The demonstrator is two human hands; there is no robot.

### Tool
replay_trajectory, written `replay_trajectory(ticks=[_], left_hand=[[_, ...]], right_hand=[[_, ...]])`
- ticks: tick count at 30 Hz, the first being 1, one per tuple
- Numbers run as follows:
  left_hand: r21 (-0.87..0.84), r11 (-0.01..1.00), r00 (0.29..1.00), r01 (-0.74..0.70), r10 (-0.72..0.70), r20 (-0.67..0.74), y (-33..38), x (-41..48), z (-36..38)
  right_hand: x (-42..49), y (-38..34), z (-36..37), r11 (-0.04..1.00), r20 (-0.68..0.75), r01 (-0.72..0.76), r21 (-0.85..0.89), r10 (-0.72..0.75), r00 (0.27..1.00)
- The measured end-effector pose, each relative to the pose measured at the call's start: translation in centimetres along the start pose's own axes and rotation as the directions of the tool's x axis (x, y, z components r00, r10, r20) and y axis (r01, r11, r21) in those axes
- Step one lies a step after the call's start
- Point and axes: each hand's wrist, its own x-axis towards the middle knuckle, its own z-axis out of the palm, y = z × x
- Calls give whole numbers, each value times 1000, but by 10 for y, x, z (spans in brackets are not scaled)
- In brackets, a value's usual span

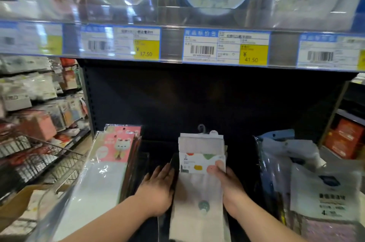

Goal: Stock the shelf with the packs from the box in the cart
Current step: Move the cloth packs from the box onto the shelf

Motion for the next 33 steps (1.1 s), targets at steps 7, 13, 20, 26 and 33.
replay_trajectory(ticks=[7,13,20,26,33], left_hand=[[9,1000,1000,-8,8,8,0,0,0],[9,1000,1000,-12,12,17,2,-1,-2],[37,999,1000,4,-4,20,5,-3,-8],[17,997,995,73,-71,-67,9,-2,-30],[44,984,954,171,-154,-257,4,-17,-73]], right_hand=[[9,14,4,979,-136,-33,-200,6,991],[14,15,7,913,-294,-102,-394,-20,956],[2,-15,4,705,-207,6,-709,-216,954],[-25,-74,14,73,243,300,-951,-422,874],[-41,-96,29,-405,510,404,-820,-199,837]])
